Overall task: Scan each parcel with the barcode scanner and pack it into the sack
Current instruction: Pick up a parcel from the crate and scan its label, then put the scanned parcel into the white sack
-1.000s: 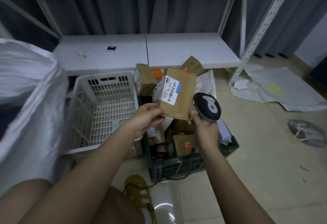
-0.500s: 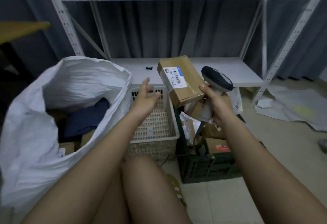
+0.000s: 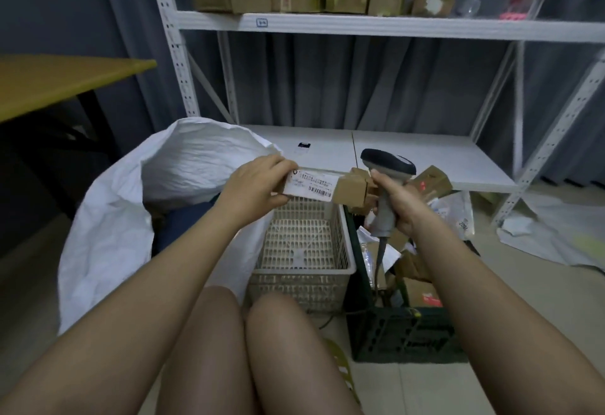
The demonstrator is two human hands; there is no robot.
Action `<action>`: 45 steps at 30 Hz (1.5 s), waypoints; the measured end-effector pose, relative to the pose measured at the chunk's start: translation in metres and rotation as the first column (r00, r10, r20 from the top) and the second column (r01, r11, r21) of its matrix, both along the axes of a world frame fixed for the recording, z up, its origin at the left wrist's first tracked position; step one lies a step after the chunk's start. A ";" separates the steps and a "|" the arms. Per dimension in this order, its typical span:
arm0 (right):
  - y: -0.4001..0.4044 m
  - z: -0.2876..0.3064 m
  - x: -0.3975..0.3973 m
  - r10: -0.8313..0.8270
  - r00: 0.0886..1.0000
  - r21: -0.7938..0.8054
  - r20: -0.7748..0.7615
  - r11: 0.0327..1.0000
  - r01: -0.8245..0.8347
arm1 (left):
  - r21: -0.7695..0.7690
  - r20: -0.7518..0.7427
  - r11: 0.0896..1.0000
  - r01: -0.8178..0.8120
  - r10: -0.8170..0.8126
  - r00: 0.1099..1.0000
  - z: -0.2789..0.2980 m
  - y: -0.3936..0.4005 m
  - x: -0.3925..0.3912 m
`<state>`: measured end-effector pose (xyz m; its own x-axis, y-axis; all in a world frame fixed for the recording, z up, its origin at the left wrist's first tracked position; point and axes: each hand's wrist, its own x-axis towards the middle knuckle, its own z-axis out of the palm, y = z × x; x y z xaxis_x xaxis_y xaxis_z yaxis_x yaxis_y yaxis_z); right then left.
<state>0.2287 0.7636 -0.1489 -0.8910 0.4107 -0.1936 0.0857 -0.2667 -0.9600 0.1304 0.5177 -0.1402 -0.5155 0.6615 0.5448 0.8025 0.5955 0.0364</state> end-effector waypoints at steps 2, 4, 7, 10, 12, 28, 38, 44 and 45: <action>0.001 -0.008 -0.002 -0.083 0.997 0.022 -0.010 0.996 0.083 | 0.000 -0.016 0.995 -0.101 0.101 0.995 -0.009 -0.003 -0.001; 0.004 -0.016 -0.003 -0.104 0.994 0.116 -0.017 0.988 0.105 | 0.030 -0.036 0.982 -0.187 0.188 0.982 -0.014 -0.002 -0.006; 0.004 -0.020 0.004 -0.023 1.000 0.287 -0.012 0.958 0.026 | 0.039 -0.044 0.963 -0.267 0.269 0.962 -0.019 0.005 -0.014; 0.000 -0.022 0.011 0.096 0.995 0.349 -0.007 0.933 -0.087 | 0.025 -0.038 0.946 -0.322 0.323 0.946 -0.023 0.015 -0.019; -0.006 -0.023 0.015 0.140 0.990 0.348 -0.001 0.928 -0.131 | 0.043 -0.031 0.941 -0.336 0.337 0.941 -0.025 0.019 -0.020; -0.030 -0.031 0.009 0.152 0.988 0.286 -0.013 0.948 -0.142 | 0.102 -0.016 0.928 -0.358 0.362 0.932 -0.032 0.021 -0.023; -0.041 -0.027 0.001 0.176 0.983 0.283 -0.052 0.947 -0.155 | 0.219 0.080 0.861 -0.458 0.452 0.888 -0.023 -0.018 -0.026; -0.067 -0.033 -0.035 0.189 0.981 0.241 -0.045 0.955 -0.173 | 0.299 0.144 0.695 -0.654 0.644 0.751 -0.021 -0.094 -0.037; -0.071 -0.035 -0.042 0.183 0.982 0.227 -0.039 0.959 -0.170 | 0.281 0.124 0.686 -0.671 0.668 0.734 -0.025 -0.104 -0.039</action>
